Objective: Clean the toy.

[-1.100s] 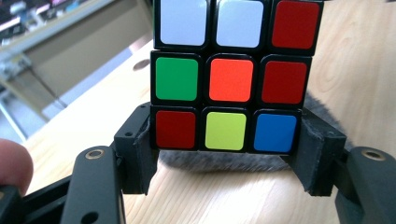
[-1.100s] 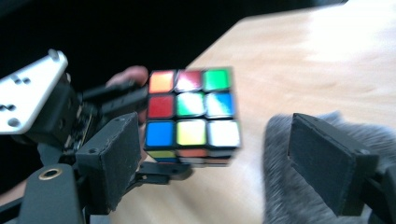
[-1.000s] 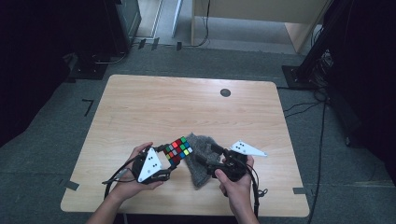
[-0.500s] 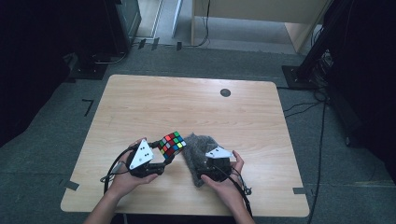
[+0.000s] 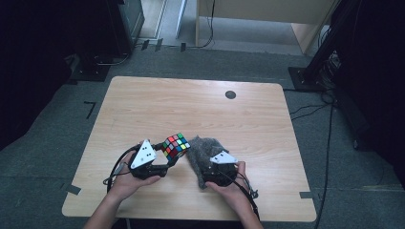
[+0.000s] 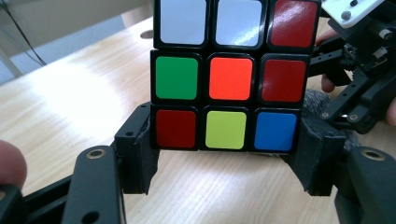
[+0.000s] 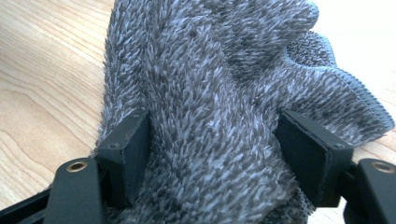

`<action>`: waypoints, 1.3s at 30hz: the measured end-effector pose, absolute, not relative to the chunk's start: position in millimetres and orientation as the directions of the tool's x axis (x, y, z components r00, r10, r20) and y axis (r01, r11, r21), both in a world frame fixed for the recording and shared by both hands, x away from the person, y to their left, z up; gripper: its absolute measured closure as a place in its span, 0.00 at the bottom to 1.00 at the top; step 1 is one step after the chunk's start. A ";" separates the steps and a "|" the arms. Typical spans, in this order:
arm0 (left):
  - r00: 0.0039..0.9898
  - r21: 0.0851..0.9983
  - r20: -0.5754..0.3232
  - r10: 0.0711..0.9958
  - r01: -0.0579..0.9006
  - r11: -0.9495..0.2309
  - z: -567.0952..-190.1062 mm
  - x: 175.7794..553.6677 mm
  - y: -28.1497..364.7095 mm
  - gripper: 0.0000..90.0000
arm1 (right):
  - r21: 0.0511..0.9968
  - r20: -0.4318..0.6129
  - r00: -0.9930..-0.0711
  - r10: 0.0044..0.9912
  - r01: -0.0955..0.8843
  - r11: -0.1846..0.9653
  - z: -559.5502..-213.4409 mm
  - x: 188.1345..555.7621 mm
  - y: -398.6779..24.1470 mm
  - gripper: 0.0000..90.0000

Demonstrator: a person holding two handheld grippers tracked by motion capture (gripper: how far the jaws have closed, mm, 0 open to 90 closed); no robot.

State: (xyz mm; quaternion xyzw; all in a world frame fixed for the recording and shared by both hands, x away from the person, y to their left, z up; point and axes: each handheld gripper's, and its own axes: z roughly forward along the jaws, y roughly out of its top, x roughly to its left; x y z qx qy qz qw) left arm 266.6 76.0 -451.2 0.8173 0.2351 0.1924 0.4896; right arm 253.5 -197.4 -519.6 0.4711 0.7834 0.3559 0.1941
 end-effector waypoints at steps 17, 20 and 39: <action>0.803 0.894 0.004 0.596 0.264 -0.362 -446.4 263.8 76.6 0.38 | 0.775 0.062 -0.415 0.908 0.593 0.219 -518.7 253.7 -211.3 0.78; 0.803 0.898 0.002 0.596 0.261 -0.354 -445.6 263.4 76.9 0.38 | 0.772 0.114 -0.409 0.906 0.611 0.178 -513.1 252.5 -217.5 0.81; 0.870 0.867 0.156 0.468 0.106 -0.486 -451.1 241.6 50.0 0.38 | 0.923 0.240 -0.664 0.708 0.383 0.047 -416.7 209.1 -202.6 0.79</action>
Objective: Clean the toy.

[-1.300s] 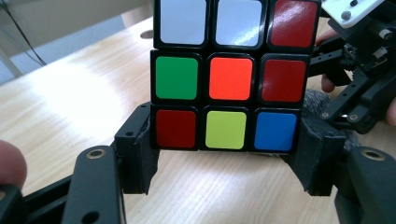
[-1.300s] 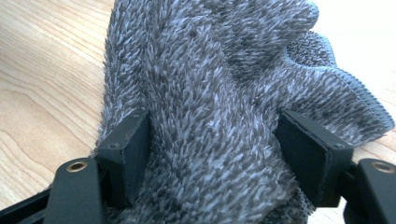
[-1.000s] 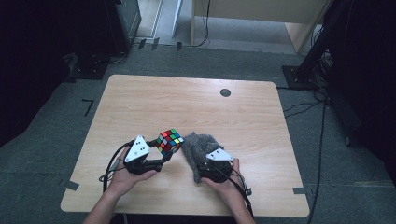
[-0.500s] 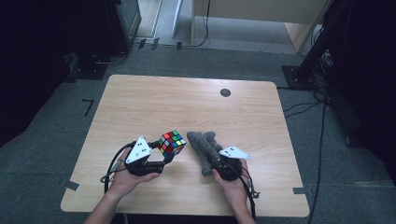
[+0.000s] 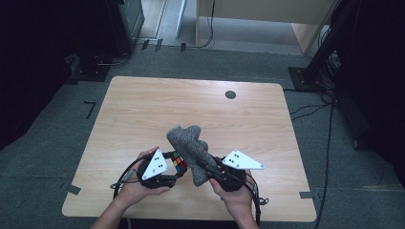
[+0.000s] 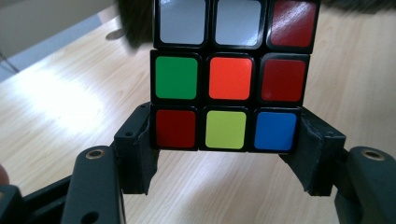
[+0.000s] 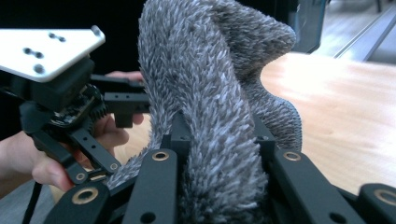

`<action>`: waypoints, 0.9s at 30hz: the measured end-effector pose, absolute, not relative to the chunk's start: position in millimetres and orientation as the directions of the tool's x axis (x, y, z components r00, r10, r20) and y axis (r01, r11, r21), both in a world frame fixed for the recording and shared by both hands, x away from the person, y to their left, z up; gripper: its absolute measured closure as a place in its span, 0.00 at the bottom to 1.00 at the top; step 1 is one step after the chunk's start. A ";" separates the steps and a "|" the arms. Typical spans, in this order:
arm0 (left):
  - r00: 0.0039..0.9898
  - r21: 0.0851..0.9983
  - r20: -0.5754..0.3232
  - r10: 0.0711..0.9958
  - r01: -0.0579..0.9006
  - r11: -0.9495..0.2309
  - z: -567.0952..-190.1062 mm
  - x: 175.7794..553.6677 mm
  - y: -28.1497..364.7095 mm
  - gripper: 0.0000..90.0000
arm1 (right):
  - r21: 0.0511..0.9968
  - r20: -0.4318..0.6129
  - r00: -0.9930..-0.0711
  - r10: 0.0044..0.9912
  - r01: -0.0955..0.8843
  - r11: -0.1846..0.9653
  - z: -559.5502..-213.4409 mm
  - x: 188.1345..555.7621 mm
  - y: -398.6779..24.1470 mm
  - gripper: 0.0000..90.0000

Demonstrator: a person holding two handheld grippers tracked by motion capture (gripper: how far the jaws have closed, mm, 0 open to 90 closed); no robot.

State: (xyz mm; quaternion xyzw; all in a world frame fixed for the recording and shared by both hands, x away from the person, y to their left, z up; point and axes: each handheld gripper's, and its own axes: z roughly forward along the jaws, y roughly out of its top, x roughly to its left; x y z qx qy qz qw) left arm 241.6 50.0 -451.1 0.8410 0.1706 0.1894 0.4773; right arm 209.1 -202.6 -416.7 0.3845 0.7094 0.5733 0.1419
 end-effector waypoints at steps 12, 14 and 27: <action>0.873 0.877 0.160 0.461 0.089 -0.472 -449.6 242.0 52.4 0.38 | 0.853 0.265 -0.545 0.796 0.517 0.070 -435.3 227.5 -223.2 0.79; 0.874 0.877 0.157 0.460 0.091 -0.472 -450.9 242.5 52.6 0.38 | 0.857 0.281 -0.541 0.793 0.514 0.047 -431.7 226.7 -227.6 0.79; 0.880 0.902 0.165 0.446 0.048 -0.428 -443.7 236.3 54.0 0.38 | 0.902 0.313 -0.661 0.682 0.432 0.006 -411.1 210.0 -212.5 0.78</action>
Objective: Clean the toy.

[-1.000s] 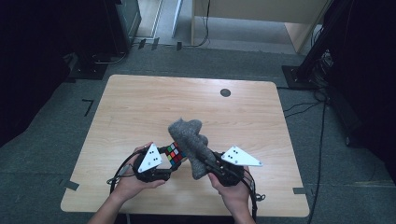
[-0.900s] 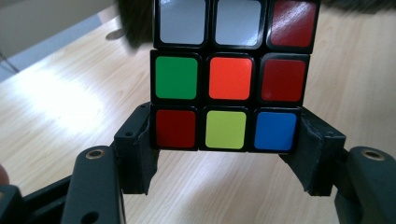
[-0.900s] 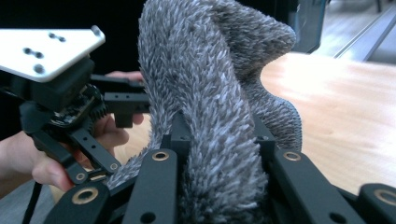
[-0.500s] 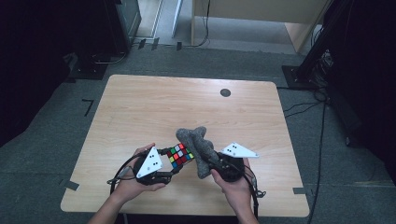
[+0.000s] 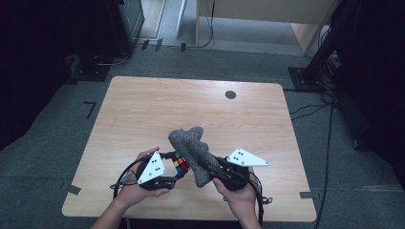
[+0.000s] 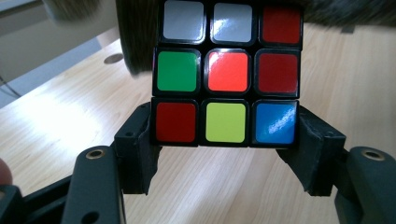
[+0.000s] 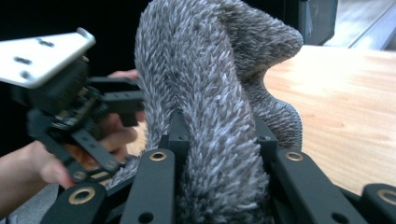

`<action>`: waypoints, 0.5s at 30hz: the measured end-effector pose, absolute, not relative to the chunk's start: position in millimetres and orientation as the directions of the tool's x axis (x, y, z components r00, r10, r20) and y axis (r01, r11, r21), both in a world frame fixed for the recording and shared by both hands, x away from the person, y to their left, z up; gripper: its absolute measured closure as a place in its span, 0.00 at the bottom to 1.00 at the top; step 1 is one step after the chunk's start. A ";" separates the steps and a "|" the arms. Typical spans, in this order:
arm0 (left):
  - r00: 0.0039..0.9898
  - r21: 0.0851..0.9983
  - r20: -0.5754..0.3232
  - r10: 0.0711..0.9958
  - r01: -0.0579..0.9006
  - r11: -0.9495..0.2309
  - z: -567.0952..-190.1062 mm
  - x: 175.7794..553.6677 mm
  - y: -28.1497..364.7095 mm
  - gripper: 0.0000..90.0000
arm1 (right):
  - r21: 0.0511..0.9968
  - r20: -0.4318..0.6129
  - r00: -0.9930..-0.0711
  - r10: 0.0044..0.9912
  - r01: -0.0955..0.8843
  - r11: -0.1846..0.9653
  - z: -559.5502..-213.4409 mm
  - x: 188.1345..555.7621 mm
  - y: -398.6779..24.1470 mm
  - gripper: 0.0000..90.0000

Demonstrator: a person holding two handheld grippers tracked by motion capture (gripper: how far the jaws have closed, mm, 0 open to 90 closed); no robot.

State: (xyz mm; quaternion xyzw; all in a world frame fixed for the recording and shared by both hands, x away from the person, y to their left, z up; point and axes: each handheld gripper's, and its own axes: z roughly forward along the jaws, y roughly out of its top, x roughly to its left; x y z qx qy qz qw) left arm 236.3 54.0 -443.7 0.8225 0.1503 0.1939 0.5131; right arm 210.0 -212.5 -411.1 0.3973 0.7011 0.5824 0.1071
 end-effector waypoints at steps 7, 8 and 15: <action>0.883 0.917 0.179 0.434 0.010 -0.398 -441.7 233.9 58.3 0.38 | 0.837 0.396 -0.594 0.700 0.548 -0.008 -429.6 224.8 -219.2 0.77; 0.884 0.919 0.177 0.434 0.010 -0.394 -441.3 233.8 58.6 0.38 | 0.832 0.396 -0.589 0.705 0.554 -0.004 -431.5 226.0 -219.3 0.77; 0.876 0.913 0.187 0.445 0.012 -0.407 -442.1 235.2 59.2 0.38 | 0.823 0.376 -0.540 0.753 0.568 -0.004 -432.5 228.3 -225.6 0.77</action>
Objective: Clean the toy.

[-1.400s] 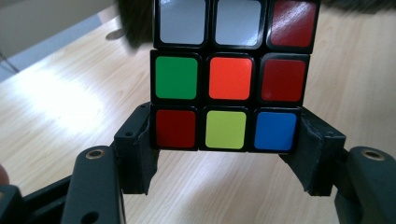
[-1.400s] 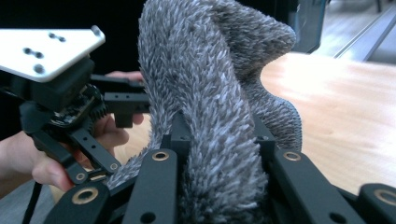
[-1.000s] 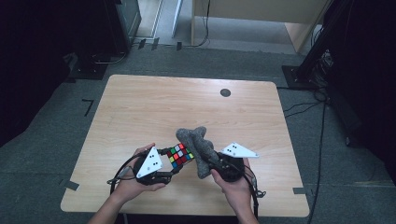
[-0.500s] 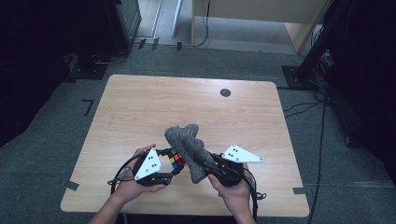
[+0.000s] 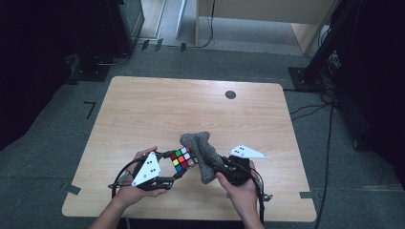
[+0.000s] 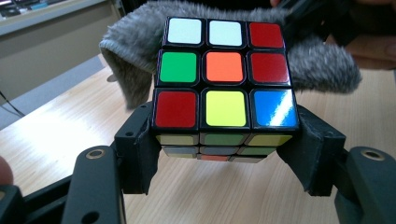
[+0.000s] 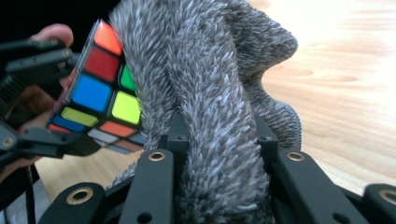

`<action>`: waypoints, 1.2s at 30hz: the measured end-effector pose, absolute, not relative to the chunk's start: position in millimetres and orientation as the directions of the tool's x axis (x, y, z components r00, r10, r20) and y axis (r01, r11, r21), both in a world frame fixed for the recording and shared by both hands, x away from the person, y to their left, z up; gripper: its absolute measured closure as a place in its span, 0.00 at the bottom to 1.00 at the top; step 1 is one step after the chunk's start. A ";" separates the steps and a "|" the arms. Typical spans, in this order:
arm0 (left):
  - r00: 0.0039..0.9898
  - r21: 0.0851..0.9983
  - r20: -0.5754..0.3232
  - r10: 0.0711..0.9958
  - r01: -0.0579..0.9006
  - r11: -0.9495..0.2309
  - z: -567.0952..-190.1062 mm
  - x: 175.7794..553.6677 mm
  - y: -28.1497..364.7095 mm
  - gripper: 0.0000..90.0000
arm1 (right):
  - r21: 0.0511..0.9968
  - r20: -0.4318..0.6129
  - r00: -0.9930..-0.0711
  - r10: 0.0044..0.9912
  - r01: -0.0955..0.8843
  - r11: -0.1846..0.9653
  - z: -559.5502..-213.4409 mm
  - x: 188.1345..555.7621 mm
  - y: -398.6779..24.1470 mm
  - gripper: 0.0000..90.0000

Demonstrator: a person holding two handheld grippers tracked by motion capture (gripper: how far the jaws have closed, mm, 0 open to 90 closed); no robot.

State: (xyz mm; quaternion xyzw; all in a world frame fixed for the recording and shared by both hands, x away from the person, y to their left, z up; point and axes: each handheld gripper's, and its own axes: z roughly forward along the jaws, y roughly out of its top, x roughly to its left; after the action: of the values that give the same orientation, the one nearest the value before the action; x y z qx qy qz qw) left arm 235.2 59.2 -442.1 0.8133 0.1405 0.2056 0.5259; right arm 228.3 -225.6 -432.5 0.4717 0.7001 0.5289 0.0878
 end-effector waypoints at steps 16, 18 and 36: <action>0.877 0.918 0.178 0.446 0.015 -0.396 -438.6 235.7 61.7 0.38 | 0.812 0.385 -0.551 0.741 0.584 0.012 -439.2 229.5 -220.6 0.77; 0.858 0.897 0.212 0.468 0.020 -0.443 -441.6 236.8 59.1 0.38 | 0.827 0.362 -0.548 0.754 0.562 0.011 -435.7 227.1 -221.3 0.77; 0.797 0.778 0.346 0.495 0.051 -0.626 -442.4 227.9 31.8 0.39 | 0.891 -0.072 -0.551 0.831 0.339 0.302 -417.0 195.0 -171.6 0.75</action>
State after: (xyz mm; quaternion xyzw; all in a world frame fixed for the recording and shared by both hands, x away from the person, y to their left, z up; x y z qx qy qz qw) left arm 227.9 31.8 -442.4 0.8584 0.1592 0.2760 0.4019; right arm 195.0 -171.6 -417.0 0.3857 0.7585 0.4474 0.2752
